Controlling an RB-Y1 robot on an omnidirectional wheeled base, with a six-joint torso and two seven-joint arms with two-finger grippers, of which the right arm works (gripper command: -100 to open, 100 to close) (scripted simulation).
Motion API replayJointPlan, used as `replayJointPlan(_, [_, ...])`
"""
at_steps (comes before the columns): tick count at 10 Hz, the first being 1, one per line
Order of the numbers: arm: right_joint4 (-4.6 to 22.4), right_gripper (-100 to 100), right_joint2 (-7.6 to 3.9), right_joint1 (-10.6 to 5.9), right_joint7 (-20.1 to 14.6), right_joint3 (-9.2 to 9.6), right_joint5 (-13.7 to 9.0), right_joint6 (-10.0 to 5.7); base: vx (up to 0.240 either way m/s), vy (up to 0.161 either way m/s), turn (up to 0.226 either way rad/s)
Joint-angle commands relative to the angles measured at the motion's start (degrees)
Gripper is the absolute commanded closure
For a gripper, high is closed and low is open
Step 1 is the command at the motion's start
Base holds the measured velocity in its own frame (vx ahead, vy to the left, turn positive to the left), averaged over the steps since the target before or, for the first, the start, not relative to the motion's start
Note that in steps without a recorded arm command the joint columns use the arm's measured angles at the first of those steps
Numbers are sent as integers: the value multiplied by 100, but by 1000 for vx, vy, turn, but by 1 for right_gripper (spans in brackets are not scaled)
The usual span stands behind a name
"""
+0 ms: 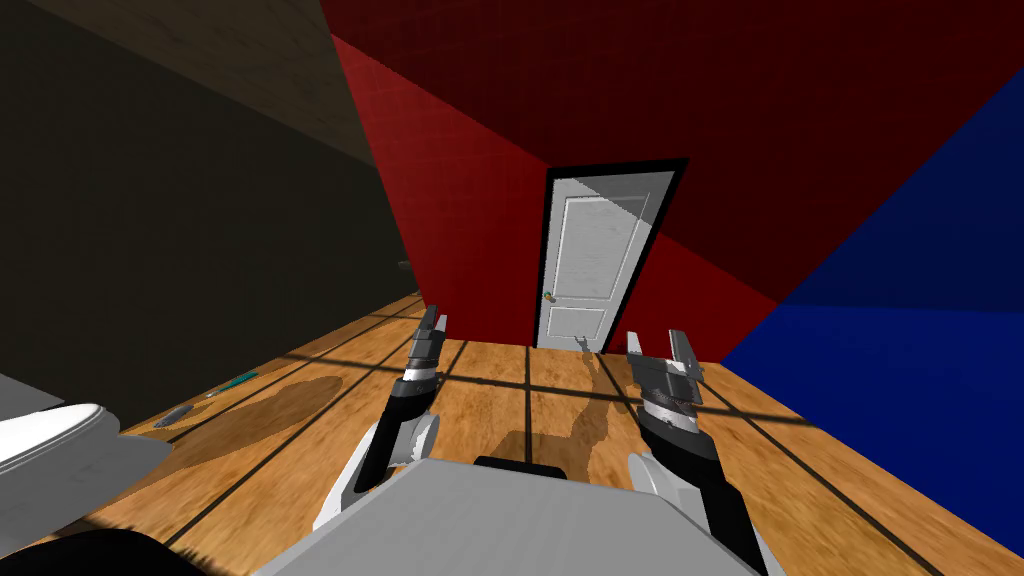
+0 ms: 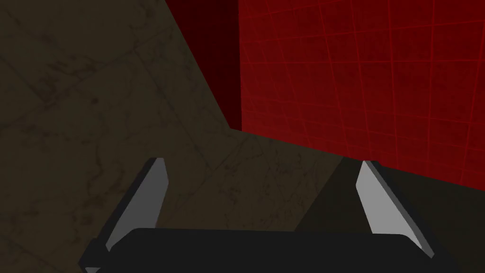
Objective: Pull the door open
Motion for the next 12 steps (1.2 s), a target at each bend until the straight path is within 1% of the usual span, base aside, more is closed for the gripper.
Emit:
replayJointPlan(1, [139, -100, -60, -11, -156, 42, -85, -49, 108, -6, 42])
replayJointPlan(2, [183, -100, -78, -14, -207, 56, -112, -66, 171, 4, 48])
replayJointPlan(5, [432, -100, -180, -33, -487, 132, -265, -154, 160, 14, 46])
replayJointPlan(6, [561, -100, -231, -43, -633, 172, -344, -200, 146, 9, 63])
replayJointPlan(7, [626, -100, -256, -48, -706, 192, -384, -224, 130, -9, 45])
replayJointPlan(8, [771, -100, -313, -59, -869, 236, -473, -275, 155, -5, 61])
replayJointPlan(12, [1096, -100, -437, -84, -1235, 336, -672, -391, 114, -5, 46])
